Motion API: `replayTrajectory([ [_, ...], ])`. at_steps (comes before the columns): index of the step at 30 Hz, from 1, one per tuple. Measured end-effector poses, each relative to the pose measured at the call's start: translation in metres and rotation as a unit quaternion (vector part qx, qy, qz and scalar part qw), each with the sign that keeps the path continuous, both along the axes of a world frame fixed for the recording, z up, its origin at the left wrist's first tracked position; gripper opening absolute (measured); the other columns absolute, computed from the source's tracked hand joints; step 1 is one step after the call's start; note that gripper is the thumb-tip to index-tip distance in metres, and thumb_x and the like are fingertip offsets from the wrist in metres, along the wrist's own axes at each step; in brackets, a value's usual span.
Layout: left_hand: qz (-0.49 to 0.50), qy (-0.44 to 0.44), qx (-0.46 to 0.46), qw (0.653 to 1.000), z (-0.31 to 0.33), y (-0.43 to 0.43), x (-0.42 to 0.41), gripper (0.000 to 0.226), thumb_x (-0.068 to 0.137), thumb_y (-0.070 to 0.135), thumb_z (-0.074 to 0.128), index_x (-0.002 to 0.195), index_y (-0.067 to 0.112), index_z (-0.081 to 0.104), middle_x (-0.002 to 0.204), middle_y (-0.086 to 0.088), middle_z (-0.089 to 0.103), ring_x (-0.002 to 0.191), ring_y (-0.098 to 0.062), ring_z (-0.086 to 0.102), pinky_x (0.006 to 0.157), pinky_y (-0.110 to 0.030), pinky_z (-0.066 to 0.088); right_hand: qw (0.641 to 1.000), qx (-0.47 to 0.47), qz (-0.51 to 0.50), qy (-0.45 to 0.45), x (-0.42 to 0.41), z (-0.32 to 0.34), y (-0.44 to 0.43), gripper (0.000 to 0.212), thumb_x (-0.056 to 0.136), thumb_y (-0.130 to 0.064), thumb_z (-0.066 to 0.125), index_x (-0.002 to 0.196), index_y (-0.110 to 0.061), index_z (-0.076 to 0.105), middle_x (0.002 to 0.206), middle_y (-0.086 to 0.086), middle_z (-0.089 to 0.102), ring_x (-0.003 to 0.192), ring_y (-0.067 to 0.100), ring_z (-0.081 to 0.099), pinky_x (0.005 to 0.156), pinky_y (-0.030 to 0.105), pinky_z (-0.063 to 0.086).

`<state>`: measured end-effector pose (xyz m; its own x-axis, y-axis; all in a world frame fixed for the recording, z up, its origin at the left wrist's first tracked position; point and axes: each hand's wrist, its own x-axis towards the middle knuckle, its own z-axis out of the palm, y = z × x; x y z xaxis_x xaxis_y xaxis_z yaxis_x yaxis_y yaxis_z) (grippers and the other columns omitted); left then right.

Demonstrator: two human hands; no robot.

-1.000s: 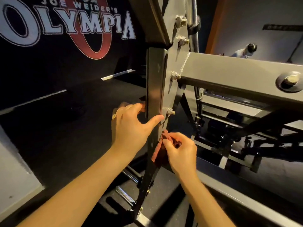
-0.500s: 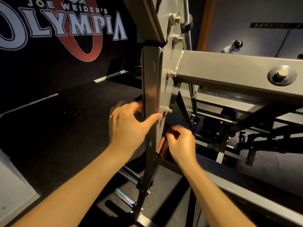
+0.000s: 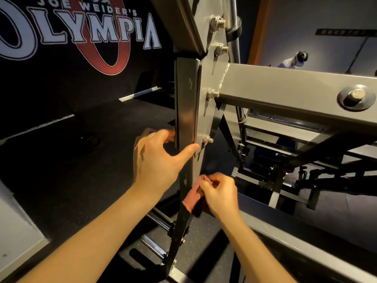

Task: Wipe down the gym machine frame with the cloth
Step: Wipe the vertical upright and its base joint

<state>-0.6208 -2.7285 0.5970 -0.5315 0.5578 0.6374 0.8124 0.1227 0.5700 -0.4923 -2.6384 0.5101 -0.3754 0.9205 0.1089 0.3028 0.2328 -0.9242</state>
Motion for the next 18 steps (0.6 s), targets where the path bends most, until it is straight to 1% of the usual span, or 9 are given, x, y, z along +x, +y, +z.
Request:
replayTrajectory([
  [2, -0.001, -0.001, -0.001, 1.000, 0.000, -0.001, 0.001, 0.037, 0.080, 0.061, 0.076, 0.087, 0.030, 0.057, 0.084, 0.015, 0.058, 0.086, -0.010, 0.057, 0.078, -0.011, 0.030, 0.999, -0.038, 0.011, -0.037, 0.004, 0.007, 0.012, 0.003, 0.094, -0.025, 0.070, 0.092, -0.025, 0.068, 0.085, -0.005, 0.070, 0.080, 0.010, 0.070, 0.064, 0.020, 0.056],
  [5, -0.002, -0.005, -0.001, 1.000, 0.002, 0.000, 0.002, 0.036, 0.080, 0.062, 0.075, 0.089, 0.032, 0.057, 0.088, 0.014, 0.059, 0.090, -0.012, 0.058, 0.079, -0.017, 0.034, 0.997, 0.015, -0.013, 0.068, 0.003, 0.035, 0.014, 0.008, 0.093, -0.025, 0.072, 0.101, -0.024, 0.071, 0.094, -0.009, 0.070, 0.090, 0.005, 0.067, 0.076, 0.021, 0.054],
  [7, 0.003, -0.009, -0.005, 1.000, 0.001, 0.000, 0.002, 0.040, 0.080, 0.064, 0.073, 0.092, 0.029, 0.059, 0.091, 0.012, 0.060, 0.092, -0.014, 0.058, 0.078, -0.015, 0.033, 0.989, 0.044, -0.021, 0.140, -0.001, 0.041, 0.005, 0.007, 0.094, -0.024, 0.071, 0.101, -0.025, 0.070, 0.092, -0.009, 0.070, 0.087, 0.001, 0.067, 0.073, 0.018, 0.056],
  [8, 0.005, -0.009, -0.011, 1.000, 0.000, 0.001, 0.002, 0.044, 0.079, 0.066, 0.072, 0.094, 0.026, 0.061, 0.092, 0.010, 0.060, 0.094, -0.015, 0.059, 0.079, -0.017, 0.034, 0.988, 0.042, -0.027, 0.147, -0.002, 0.038, 0.001, 0.005, 0.095, -0.025, 0.070, 0.101, -0.024, 0.070, 0.089, -0.009, 0.069, 0.085, -0.001, 0.067, 0.069, 0.016, 0.055],
  [10, 0.007, -0.015, -0.015, 1.000, -0.001, 0.001, 0.000, 0.046, 0.079, 0.066, 0.072, 0.097, 0.024, 0.063, 0.094, 0.009, 0.061, 0.096, -0.015, 0.058, 0.081, -0.017, 0.034, 0.995, 0.012, -0.031, 0.092, -0.003, 0.023, 0.002, 0.005, 0.097, -0.025, 0.067, 0.101, -0.022, 0.067, 0.087, -0.007, 0.067, 0.083, 0.001, 0.067, 0.060, 0.013, 0.051],
  [13, 0.004, -0.018, -0.010, 1.000, -0.001, 0.002, -0.001, 0.048, 0.079, 0.068, 0.071, 0.097, 0.024, 0.064, 0.096, 0.008, 0.064, 0.098, -0.015, 0.058, 0.082, -0.021, 0.038, 0.993, -0.073, 0.020, -0.085, 0.002, 0.009, 0.018, 0.016, 0.096, -0.031, 0.068, 0.109, -0.028, 0.060, 0.093, -0.008, 0.062, 0.081, 0.008, 0.064, 0.060, 0.017, 0.047],
  [14, 0.005, -0.017, -0.013, 1.000, -0.002, 0.002, -0.001, 0.050, 0.079, 0.069, 0.070, 0.099, 0.023, 0.066, 0.098, 0.007, 0.065, 0.100, -0.015, 0.058, 0.084, -0.025, 0.040, 0.992, -0.098, 0.020, -0.082, 0.004, 0.013, 0.021, 0.020, 0.095, -0.033, 0.069, 0.111, -0.027, 0.058, 0.093, -0.008, 0.061, 0.080, 0.007, 0.063, 0.061, 0.018, 0.047],
  [16, 0.004, -0.022, -0.019, 1.000, -0.001, 0.002, -0.001, 0.053, 0.078, 0.070, 0.068, 0.102, 0.023, 0.067, 0.101, 0.006, 0.066, 0.102, -0.017, 0.059, 0.085, -0.028, 0.039, 0.996, -0.078, -0.011, 0.034, 0.004, 0.027, 0.026, 0.016, 0.095, -0.030, 0.071, 0.107, -0.025, 0.062, 0.094, -0.008, 0.065, 0.082, 0.006, 0.066, 0.063, 0.018, 0.049],
  [18, 0.003, -0.027, -0.017, 0.999, -0.001, 0.002, 0.000, 0.051, 0.078, 0.072, 0.066, 0.099, 0.025, 0.065, 0.099, 0.006, 0.066, 0.100, -0.019, 0.061, 0.085, -0.028, 0.039, 0.985, -0.038, -0.047, 0.159, -0.001, 0.044, 0.023, 0.006, 0.095, -0.026, 0.070, 0.097, -0.028, 0.065, 0.091, -0.008, 0.071, 0.085, 0.005, 0.070, 0.071, 0.020, 0.056],
])
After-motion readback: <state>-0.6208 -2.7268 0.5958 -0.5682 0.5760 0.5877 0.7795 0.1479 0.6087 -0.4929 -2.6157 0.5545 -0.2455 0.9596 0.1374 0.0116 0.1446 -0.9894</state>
